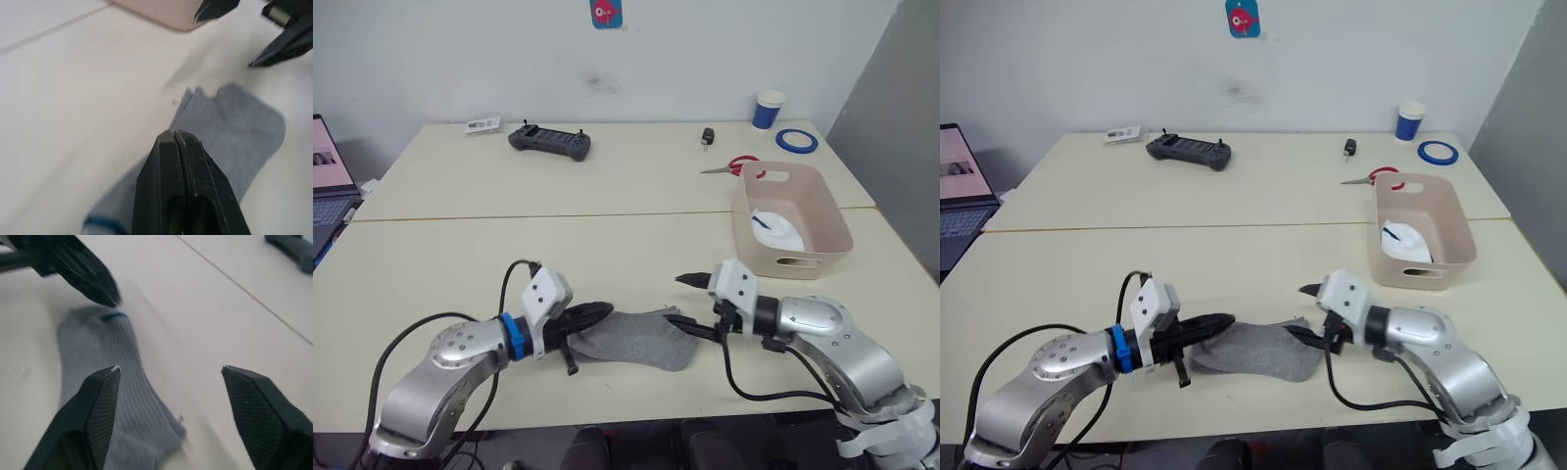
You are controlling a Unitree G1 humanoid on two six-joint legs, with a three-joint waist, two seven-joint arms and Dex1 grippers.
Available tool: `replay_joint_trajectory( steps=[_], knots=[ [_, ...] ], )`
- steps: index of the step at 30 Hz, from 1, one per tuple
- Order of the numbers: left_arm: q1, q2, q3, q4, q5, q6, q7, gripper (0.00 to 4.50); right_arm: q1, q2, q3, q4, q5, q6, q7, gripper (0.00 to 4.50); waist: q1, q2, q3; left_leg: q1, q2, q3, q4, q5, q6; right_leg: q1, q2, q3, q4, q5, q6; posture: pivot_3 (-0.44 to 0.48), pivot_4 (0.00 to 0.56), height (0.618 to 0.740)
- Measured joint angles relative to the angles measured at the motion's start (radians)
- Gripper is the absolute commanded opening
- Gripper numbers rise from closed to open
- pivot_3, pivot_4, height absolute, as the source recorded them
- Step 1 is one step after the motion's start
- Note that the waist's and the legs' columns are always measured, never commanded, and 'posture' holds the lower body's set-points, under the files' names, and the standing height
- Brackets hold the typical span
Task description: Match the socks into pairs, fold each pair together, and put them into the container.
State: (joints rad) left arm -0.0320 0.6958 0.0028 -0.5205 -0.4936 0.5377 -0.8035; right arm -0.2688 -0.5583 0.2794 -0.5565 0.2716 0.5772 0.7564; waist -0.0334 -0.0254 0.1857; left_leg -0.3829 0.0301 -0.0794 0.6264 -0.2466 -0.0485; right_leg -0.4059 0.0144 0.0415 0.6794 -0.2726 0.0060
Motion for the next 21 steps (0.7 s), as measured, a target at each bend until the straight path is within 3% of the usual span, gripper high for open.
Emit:
replay_joint_trajectory(
  steps=[3,7,16,21],
  knots=[
    [-0.008,0.014,-0.074,0.041,0.058,-0.006,-0.018,0.0,-0.005,0.017,0.135,0.034,-0.067,0.0,-0.002,1.59,-0.002,0.0,0.0,0.0,0.0,0.001,0.0,0.0,0.0,-0.001,0.0,0.0,0.0,0.0,0.0,0.0,0.15,0.74],
    [-0.009,0.034,-0.116,0.152,0.137,-0.032,-0.024,0.0,0.013,0.025,0.222,0.121,-0.149,-0.01,-0.017,0.12,0.001,0.0,0.0,-0.001,0.0,0.0,0.0,0.0,0.0,-0.001,0.0,0.0,0.0,0.0,0.0,0.0,0.15,0.74],
    [0.025,0.067,-0.101,0.201,0.184,-0.1,-0.039,0.0,0.106,-0.149,0.127,0.084,-0.166,-0.06,0.04,0.05,0.002,0.0,-0.001,0.001,-0.001,0.001,0.001,0.0,0.0,0.001,-0.001,0.0,0.0,0.0,0.0,0.0,0.15,0.74],
    [0.05,0.051,-0.064,0.199,0.173,-0.131,-0.04,0.0,0.157,-0.111,-0.077,0.062,-0.013,0.007,0.039,0.05,-0.001,0.0,0.0,0.0,0.0,0.001,0.0,0.0,0.0,0.0,-0.001,0.0,0.0,0.0,0.001,0.0,0.15,0.74]
  ],
)
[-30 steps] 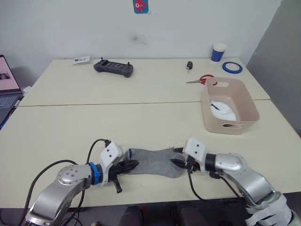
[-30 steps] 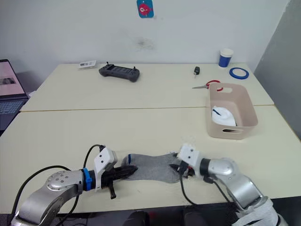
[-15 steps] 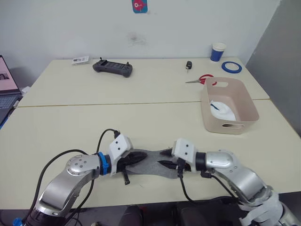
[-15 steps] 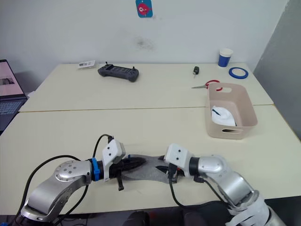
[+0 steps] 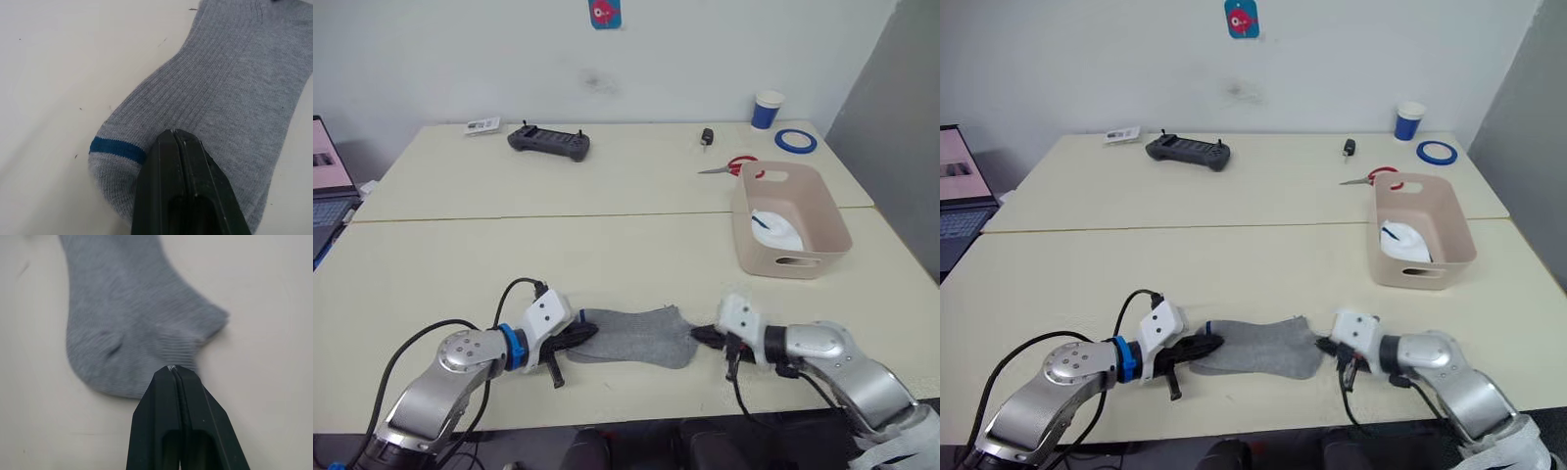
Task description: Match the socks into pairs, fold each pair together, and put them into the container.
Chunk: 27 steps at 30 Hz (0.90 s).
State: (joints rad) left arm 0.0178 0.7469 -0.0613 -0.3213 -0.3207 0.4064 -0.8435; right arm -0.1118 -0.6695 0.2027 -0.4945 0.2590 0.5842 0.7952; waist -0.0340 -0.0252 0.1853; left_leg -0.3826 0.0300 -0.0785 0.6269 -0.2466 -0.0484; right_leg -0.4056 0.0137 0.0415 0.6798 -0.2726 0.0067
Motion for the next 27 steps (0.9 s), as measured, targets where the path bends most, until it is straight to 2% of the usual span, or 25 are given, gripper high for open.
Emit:
replay_joint_trajectory(
  steps=[1,4,8,12,20,23,27],
  knots=[
    [0.002,-0.003,0.009,-0.006,-0.012,-0.001,-0.005,0.0,0.004,0.012,-0.037,-0.023,0.029,0.02,-0.011,0.05,0.0,0.0,0.0,0.0,0.001,-0.001,0.0,0.0,0.0,0.0,0.0,0.0,0.0,0.0,0.0,0.0,0.15,0.74],
    [-0.004,0.004,0.017,-0.042,-0.027,-0.02,-0.043,0.0,0.043,0.031,-0.115,-0.101,0.097,0.073,-0.041,0.63,0.002,0.0,0.0,-0.001,0.001,-0.002,0.0,0.0,0.0,0.0,0.0,0.0,0.0,0.0,0.0,0.0,0.15,0.74],
    [-0.01,0.005,0.007,-0.041,-0.018,-0.034,-0.065,0.0,0.11,0.093,-0.143,-0.143,0.116,0.105,-0.127,2.01,0.003,0.0,0.0,-0.001,0.0,-0.001,0.0,0.0,0.0,0.0,0.0,0.0,0.0,0.0,0.0,0.0,0.15,0.74],
    [-0.001,0.004,-0.015,0.017,0.009,-0.046,-0.082,0.0,0.18,0.154,-0.091,-0.156,0.048,0.095,-0.239,3.42,0.002,0.0,0.0,0.0,0.0,-0.001,0.0,0.0,0.0,0.0,0.0,0.0,0.0,0.0,-0.001,0.0,0.15,0.74],
    [0.005,0.011,-0.035,0.014,0.037,-0.086,-0.109,0.0,0.212,0.221,0.037,-0.082,-0.065,0.049,-0.331,3.42,0.002,0.0,0.0,-0.001,0.0,-0.001,0.0,0.0,0.0,0.0,0.0,0.001,0.0,-0.001,-0.002,0.0,0.15,0.74],
    [0.013,0.012,-0.036,0.008,0.037,-0.086,-0.109,0.0,0.207,0.224,0.063,-0.076,-0.083,0.055,-0.343,2.77,0.001,0.0,0.0,0.0,0.0,-0.001,-0.001,0.0,0.0,0.0,0.0,0.001,0.0,-0.001,-0.002,0.0,0.15,0.74],
    [0.03,0.013,-0.035,-0.002,0.038,-0.088,-0.109,0.0,0.198,0.224,0.102,-0.085,-0.083,0.083,-0.342,1.4,0.001,-0.001,-0.002,0.001,0.001,-0.001,-0.001,0.0,0.0,0.0,0.0,0.001,0.0,-0.002,-0.003,0.0,0.15,0.74]
  ],
)
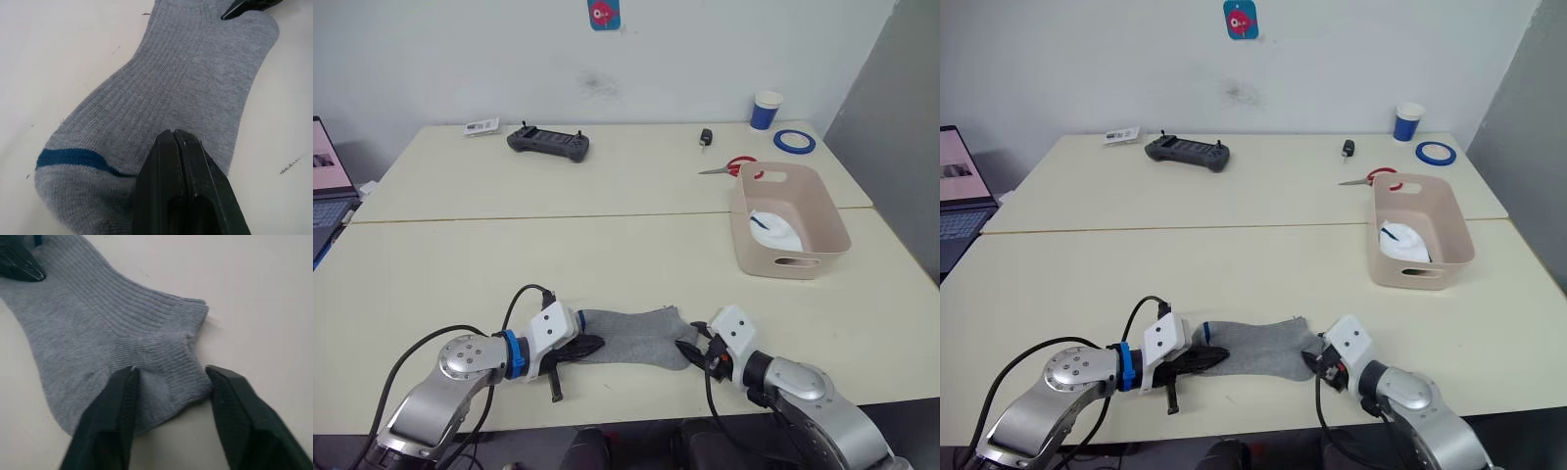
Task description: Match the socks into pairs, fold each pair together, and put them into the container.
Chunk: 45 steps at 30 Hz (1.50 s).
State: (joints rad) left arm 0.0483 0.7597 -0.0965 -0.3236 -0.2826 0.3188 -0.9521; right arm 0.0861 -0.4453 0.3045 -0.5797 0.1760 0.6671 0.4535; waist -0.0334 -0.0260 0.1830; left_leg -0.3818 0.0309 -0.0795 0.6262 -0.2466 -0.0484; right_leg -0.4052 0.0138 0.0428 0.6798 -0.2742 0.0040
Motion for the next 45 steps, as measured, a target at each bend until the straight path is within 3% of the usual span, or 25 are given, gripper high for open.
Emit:
replay_joint_trajectory(
  steps=[4,11,16,21,27,33,41,45],
  knots=[
    [0.016,0.0,0.007,-0.015,-0.007,0.01,0.005,0.0,-0.011,-0.006,0.016,-0.01,0.003,0.006,0.016,0.02,0.0,0.0,0.0,0.0,0.0,0.0,0.0,0.0,0.0,0.0,0.0,0.0,0.0,-0.001,-0.002,0.0,0.15,0.74],
    [-0.056,-0.026,0.044,-0.081,-0.135,0.186,0.033,0.0,-0.065,-0.064,-0.039,0.014,0.045,0.032,0.078,0.02,0.003,0.0,0.0,-0.001,-0.002,0.0,0.001,0.0,0.0,0.0,0.0,-0.002,0.0,0.001,0.002,0.0,0.15,0.74],
    [-0.162,-0.066,0.05,-0.103,-0.186,0.286,0.08,0.0,-0.166,-0.193,-0.14,0.105,0.052,0.041,0.146,0.02,0.003,0.0,0.0,-0.002,-0.003,0.001,0.002,0.0,0.0,0.0,0.0,-0.001,-0.001,0.002,0.004,0.0,0.15,0.74],
    [-0.205,-0.111,-0.043,-0.096,-0.149,0.311,0.117,0.0,-0.233,-0.299,-0.168,0.108,0.094,0.043,0.269,0.02,0.001,0.0,0.0,-0.002,-0.001,0.0,0.001,-0.001,0.001,0.0,0.002,-0.001,0.0,0.001,0.004,0.0,0.15,0.74],
    [-0.302,-0.267,-0.161,0.02,-0.064,0.302,0.199,0.0,-0.292,-0.257,-0.102,0.026,0.119,0.071,0.285,0.02,0.002,0.0,0.0,-0.002,-0.002,0.0,0.003,0.0,0.001,0.0,0.002,-0.002,0.0,0.002,0.005,0.0,0.15,0.74],
    [-0.31,-0.272,-0.198,0.125,0.002,0.259,0.196,0.0,-0.313,-0.22,-0.076,-0.006,0.125,0.136,0.263,0.02,0.001,0.0,0.0,-0.001,-0.002,0.0,0.003,0.0,0.001,0.0,0.002,-0.001,0.0,0.002,0.005,0.0,0.15,0.74],
    [-0.281,-0.276,-0.191,0.118,0.009,0.226,0.198,0.0,-0.394,-0.099,-0.027,-0.014,0.198,0.231,0.245,0.02,0.0,0.001,-0.001,-0.001,-0.002,0.0,0.002,0.0,0.001,0.001,0.002,-0.001,0.001,0.002,0.005,0.0,0.15,0.74],
    [-0.258,-0.265,-0.15,0.094,-0.021,0.258,0.195,0.0,-0.431,-0.099,0.024,0.016,0.197,0.229,0.264,0.02,0.0,0.001,-0.001,-0.001,-0.002,0.0,0.002,0.0,0.001,0.001,0.002,-0.001,0.0,0.002,0.005,0.0,0.15,0.74]
  ],
)
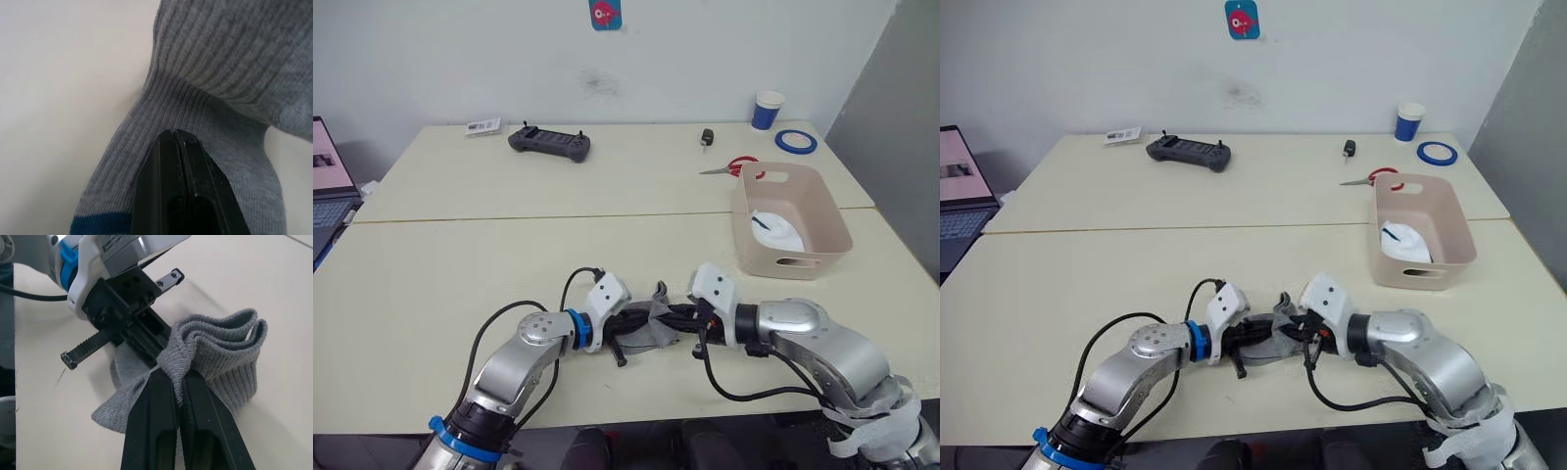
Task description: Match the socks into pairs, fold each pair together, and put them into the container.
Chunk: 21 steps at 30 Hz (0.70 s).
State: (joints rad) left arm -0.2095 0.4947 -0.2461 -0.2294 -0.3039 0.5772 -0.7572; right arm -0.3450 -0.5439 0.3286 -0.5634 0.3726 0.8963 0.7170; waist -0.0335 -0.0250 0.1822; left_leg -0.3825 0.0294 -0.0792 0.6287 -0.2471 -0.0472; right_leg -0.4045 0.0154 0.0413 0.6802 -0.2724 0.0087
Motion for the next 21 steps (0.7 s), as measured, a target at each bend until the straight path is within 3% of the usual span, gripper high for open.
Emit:
replay_joint_trajectory(
  steps=[6,12,21],
  knots=[
    [0.054,0.104,0.063,-0.072,-0.042,0.051,-0.041,0.0,-0.022,-0.021,0.064,0.08,-0.041,-0.053,0.031,0.02,-0.001,0.0,0.0,0.0,0.0,0.0,0.0,0.0,0.0,-0.001,0.0,0.0,0.0,0.0,0.0,0.0,0.15,0.74],
    [0.078,0.095,0.059,-0.06,-0.017,-0.001,-0.036,0.0,-0.068,-0.004,0.069,0.081,-0.039,-0.057,0.041,0.02,0.001,0.0,0.0,0.0,0.0,0.0,0.0,0.0,0.0,0.0,-0.001,0.0,0.0,0.0,0.0,0.0,0.15,0.74],
    [0.085,0.094,0.059,-0.056,-0.006,-0.022,-0.037,0.0,-0.115,0.107,0.145,0.121,-0.052,-0.014,0.009,0.02,0.0,0.001,0.0,0.0,0.0,0.0,0.0,0.0,0.0,0.0,-0.001,0.0,0.0,0.0,0.0,0.0,0.15,0.74]
  ],
)
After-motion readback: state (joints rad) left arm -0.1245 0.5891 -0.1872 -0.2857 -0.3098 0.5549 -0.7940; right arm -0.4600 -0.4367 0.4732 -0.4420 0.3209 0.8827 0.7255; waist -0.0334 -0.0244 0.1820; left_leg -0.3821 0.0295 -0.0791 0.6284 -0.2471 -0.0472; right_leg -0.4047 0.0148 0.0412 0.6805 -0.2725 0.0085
